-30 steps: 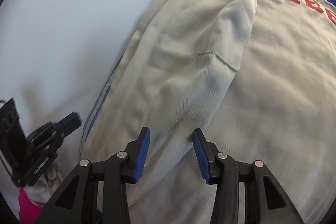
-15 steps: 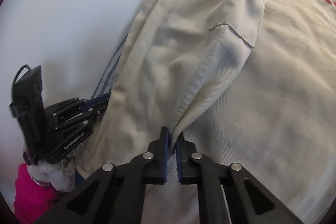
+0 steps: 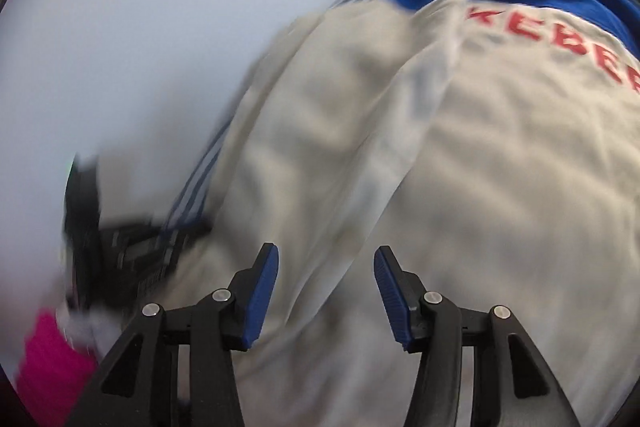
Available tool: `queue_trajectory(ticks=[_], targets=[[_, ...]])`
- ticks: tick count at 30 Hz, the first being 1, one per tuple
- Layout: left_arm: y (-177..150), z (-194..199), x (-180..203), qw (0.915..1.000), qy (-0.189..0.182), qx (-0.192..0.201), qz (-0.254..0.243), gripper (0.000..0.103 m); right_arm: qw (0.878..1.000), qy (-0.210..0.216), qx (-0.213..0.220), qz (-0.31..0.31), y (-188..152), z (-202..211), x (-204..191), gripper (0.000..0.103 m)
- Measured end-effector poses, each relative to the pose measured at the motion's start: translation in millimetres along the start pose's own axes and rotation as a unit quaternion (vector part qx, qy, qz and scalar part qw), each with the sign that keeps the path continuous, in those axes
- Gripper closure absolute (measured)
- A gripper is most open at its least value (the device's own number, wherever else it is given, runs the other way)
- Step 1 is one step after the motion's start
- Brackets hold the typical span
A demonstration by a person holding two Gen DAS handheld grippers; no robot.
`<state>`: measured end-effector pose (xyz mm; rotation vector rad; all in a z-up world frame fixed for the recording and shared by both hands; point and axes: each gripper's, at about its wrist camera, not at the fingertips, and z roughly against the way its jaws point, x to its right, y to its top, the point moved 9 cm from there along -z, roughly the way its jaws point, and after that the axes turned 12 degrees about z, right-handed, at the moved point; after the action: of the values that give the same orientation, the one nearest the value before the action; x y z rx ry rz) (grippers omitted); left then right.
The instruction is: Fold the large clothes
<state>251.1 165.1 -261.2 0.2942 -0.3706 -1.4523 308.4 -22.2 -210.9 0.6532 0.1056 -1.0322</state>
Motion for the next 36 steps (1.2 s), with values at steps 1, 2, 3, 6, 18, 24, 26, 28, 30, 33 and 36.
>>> queue_trajectory(ticks=[1,2,3,6,18,24,26,28,30,33,36], targets=[[0,0,0,1.0000,0.001,0.001,-0.001,0.097,1.000,-0.004,0.006,-0.015,9,-4,8,0.071],[-1,0,0,1.0000,0.002,0.002,-0.003,0.097,1.000,-0.007,0.002,-0.021,15,-11,14,0.082],[-1,0,0,1.0000,0.003,0.003,-0.004,0.097,1.000,-0.014,-0.003,-0.021,17,-15,16,0.102],[-3,1,-1,0.9999,0.002,0.007,-0.009,0.097,0.996,-0.084,-0.028,0.017,10,-26,28,0.103],[-36,93,-11,0.9954,-0.042,0.073,0.044,0.096,0.996,-0.045,0.037,0.064,-19,45,-25,0.070],[-100,122,-17,0.9909,-0.074,0.064,0.093,0.094,0.991,0.059,-0.002,0.124,-66,23,-120,0.072],[-122,124,-25,0.9880,-0.085,0.053,0.118,0.084,0.986,0.078,-0.025,0.144,-86,9,-144,0.073],[-140,128,-33,0.9833,-0.099,0.047,0.145,0.068,0.981,0.081,-0.043,0.170,-107,-6,-160,0.073],[-155,130,-38,0.9794,-0.112,0.041,0.163,0.066,0.978,0.065,-0.054,0.193,-121,-19,-171,0.073],[-164,134,-42,0.9755,-0.126,0.039,0.177,0.066,0.970,0.016,-0.083,0.227,-139,-47,-169,0.073],[-165,136,-39,0.9728,-0.144,0.041,0.177,0.065,0.970,0.026,-0.073,0.232,-136,-38,-177,0.074]])
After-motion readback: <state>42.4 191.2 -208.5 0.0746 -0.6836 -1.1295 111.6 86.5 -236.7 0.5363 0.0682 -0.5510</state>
